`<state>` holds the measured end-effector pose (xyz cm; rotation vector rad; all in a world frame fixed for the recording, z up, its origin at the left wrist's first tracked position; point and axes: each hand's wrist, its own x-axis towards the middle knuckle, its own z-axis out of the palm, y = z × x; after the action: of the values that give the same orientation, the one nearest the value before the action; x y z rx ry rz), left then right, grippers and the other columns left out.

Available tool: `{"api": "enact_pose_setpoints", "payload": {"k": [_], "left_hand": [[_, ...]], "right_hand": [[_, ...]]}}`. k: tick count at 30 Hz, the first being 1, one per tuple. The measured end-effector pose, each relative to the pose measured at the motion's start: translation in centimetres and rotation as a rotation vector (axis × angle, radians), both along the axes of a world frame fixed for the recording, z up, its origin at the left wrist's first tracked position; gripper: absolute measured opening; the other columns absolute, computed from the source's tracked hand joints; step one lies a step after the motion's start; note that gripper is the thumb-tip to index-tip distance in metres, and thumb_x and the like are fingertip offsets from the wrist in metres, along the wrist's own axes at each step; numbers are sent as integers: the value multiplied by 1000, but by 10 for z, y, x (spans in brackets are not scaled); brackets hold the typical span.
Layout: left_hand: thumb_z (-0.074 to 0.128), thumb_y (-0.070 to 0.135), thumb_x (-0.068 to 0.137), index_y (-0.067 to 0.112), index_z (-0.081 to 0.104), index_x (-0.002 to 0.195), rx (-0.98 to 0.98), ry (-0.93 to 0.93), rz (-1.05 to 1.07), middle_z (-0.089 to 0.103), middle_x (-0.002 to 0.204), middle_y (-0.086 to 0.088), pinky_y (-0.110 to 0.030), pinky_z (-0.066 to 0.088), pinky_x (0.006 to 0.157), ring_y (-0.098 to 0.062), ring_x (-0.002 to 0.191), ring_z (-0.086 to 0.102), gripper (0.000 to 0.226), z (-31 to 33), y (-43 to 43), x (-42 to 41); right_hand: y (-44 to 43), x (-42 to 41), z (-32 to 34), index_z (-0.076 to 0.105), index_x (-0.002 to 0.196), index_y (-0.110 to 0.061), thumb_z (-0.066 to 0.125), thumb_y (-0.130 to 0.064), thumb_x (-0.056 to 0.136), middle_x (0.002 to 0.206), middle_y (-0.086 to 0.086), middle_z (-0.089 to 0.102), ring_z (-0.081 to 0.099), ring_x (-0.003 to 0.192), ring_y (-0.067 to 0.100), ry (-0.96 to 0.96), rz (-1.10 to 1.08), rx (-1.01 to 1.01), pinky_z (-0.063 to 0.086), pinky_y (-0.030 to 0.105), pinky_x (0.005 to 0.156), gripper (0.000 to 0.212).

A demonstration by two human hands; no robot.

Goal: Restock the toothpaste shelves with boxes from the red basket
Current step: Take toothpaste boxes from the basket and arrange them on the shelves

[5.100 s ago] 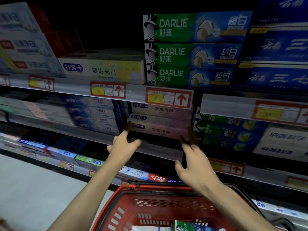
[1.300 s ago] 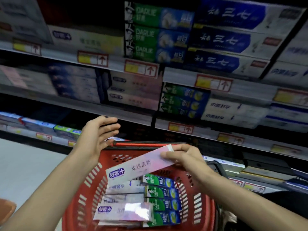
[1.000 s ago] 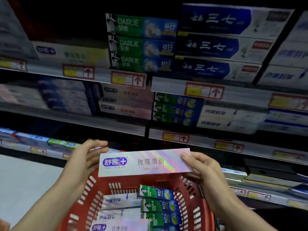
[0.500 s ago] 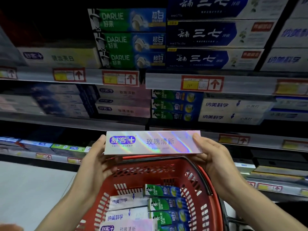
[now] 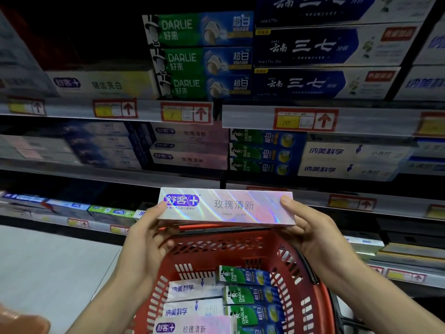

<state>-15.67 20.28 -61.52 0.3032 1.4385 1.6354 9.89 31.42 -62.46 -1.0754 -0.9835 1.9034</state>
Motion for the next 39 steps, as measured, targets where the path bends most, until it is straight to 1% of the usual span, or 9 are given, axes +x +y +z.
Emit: {"api": "enact_pose_setpoints", "payload": {"k": [11, 15, 17, 21, 26, 28, 31, 33, 39], "left_hand": [[63, 31, 94, 15, 66, 114, -56, 18, 39, 71, 96, -9, -32, 40, 67, -18, 80, 66, 25, -2, 1, -7], [63, 31, 95, 15, 65, 124, -122, 59, 48, 76, 106, -16, -30, 41, 66, -18, 83, 71, 33, 0, 7, -17], [61, 29, 99, 20, 66, 114, -165, 146, 36, 77, 109, -12, -30, 42, 65, -20, 84, 73, 19, 2, 10, -22], [55, 22, 104, 23, 72, 101, -227, 424, 52, 79, 101, -5, -34, 50, 70, -29, 93, 74, 17, 2, 14, -31], [51, 12, 106, 18, 77, 94, -208, 527, 25, 76, 71, 16, -15, 50, 61, 2, 67, 69, 29, 8, 19, -50], [54, 10, 104, 18, 76, 93, -211, 534, 36, 74, 66, 17, -11, 49, 56, 5, 64, 68, 27, 9, 23, -62], [58, 8, 100, 30, 78, 75, -246, 610, 70, 79, 74, 4, -36, 59, 80, -21, 84, 75, 39, 6, 32, -79], [60, 11, 98, 39, 76, 70, -321, 717, 111, 79, 81, 1, -48, 57, 87, -31, 89, 73, 43, 0, 41, -88], [51, 24, 93, 23, 70, 100, -491, 988, 247, 74, 93, -6, -46, 53, 83, -36, 95, 63, 20, 1, 69, -97]], "right_hand": [[4, -8, -9, 75, 114, -3, 86, -39, 72, 106, 22, 77, 72, 89, 30, -4, 5, -6, 48, 54, 109, 57], [6, -21, -8, 76, 109, -4, 81, -32, 80, 87, 12, 76, 65, 61, 15, -10, -21, 19, 52, 35, 79, 41], [9, -27, -11, 78, 109, -8, 86, -41, 77, 91, 10, 71, 57, 64, 16, -31, -20, 65, 45, 28, 71, 47], [5, -42, -6, 77, 114, -16, 69, -32, 95, 104, 4, 80, 77, 94, 20, -140, -9, 230, 60, 24, 79, 26], [-1, -63, -12, 78, 112, -27, 60, -59, 94, 109, -1, 70, 64, 104, 11, -521, -37, 526, 47, 24, 86, 41], [-3, -71, -13, 78, 100, -39, 61, -57, 94, 110, 0, 68, 64, 102, 11, -568, -46, 501, 47, 26, 87, 25], [-3, -86, -13, 74, 99, -53, 66, -46, 96, 104, -10, 75, 69, 97, 3, -541, -62, 496, 52, 31, 90, 12], [-2, -98, -12, 74, 113, -44, 71, -37, 95, 94, -23, 74, 67, 90, -7, -524, -106, 474, 51, 26, 83, 20], [11, -130, -8, 68, 132, -36, 70, -16, 95, 111, -25, 70, 65, 108, 0, -488, -93, 473, 52, 35, 102, 42]]}}
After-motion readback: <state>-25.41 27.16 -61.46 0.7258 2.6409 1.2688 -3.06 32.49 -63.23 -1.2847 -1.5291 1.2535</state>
